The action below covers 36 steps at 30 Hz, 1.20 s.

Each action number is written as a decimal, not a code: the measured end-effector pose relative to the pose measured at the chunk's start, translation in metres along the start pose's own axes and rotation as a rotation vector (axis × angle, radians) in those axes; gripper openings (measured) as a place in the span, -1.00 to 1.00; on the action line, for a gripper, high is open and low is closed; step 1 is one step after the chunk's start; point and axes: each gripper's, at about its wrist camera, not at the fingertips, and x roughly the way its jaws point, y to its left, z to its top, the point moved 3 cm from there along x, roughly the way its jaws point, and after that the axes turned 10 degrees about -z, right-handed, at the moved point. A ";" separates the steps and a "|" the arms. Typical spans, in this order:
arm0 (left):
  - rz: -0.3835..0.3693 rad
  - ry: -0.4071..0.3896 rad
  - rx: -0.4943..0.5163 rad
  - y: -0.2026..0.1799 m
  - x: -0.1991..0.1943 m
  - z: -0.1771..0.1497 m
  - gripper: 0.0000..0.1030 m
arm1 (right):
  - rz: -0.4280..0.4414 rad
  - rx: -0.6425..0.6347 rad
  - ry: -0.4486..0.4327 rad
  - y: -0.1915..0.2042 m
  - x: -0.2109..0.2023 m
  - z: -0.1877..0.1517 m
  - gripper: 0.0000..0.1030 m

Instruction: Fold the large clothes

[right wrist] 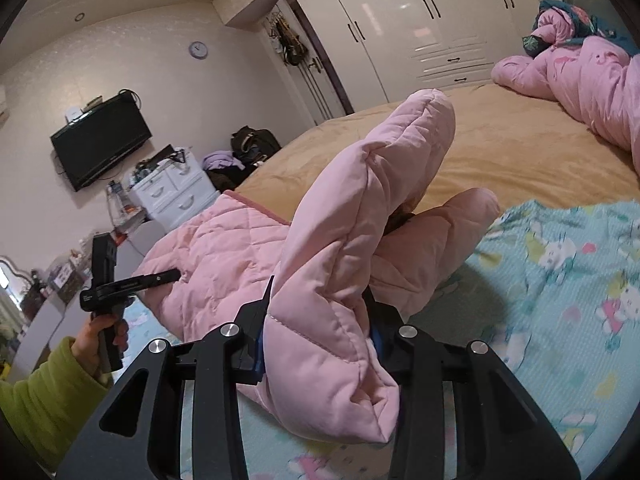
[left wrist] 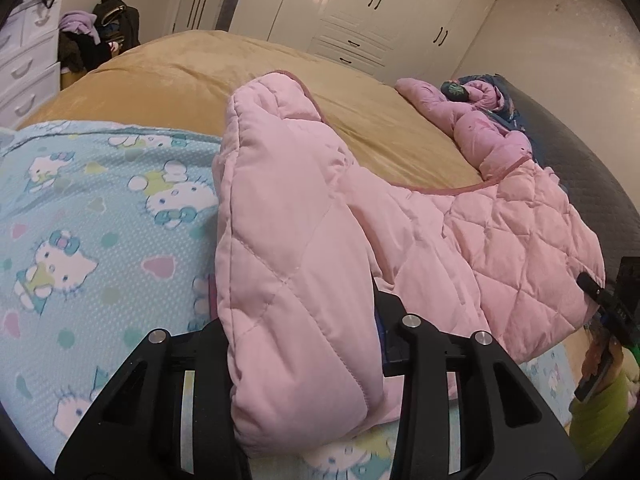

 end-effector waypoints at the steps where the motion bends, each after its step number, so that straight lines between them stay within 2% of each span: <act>1: 0.000 -0.001 0.000 0.000 -0.004 -0.003 -0.43 | 0.010 0.000 0.002 0.002 -0.004 -0.006 -0.30; 13: -0.040 -0.027 -0.014 -0.006 -0.067 -0.065 -0.43 | 0.060 0.055 0.015 0.008 -0.050 -0.060 -0.30; 25: -0.016 -0.019 -0.001 -0.006 -0.088 -0.091 -0.43 | 0.077 0.136 0.032 0.014 -0.075 -0.088 -0.30; 29: -0.010 -0.008 0.000 -0.003 -0.092 -0.098 -0.43 | 0.074 0.144 0.043 0.012 -0.078 -0.093 -0.30; 36: 0.024 0.007 -0.006 0.007 -0.086 -0.100 -0.42 | -0.016 0.192 0.078 -0.010 -0.068 -0.099 -0.31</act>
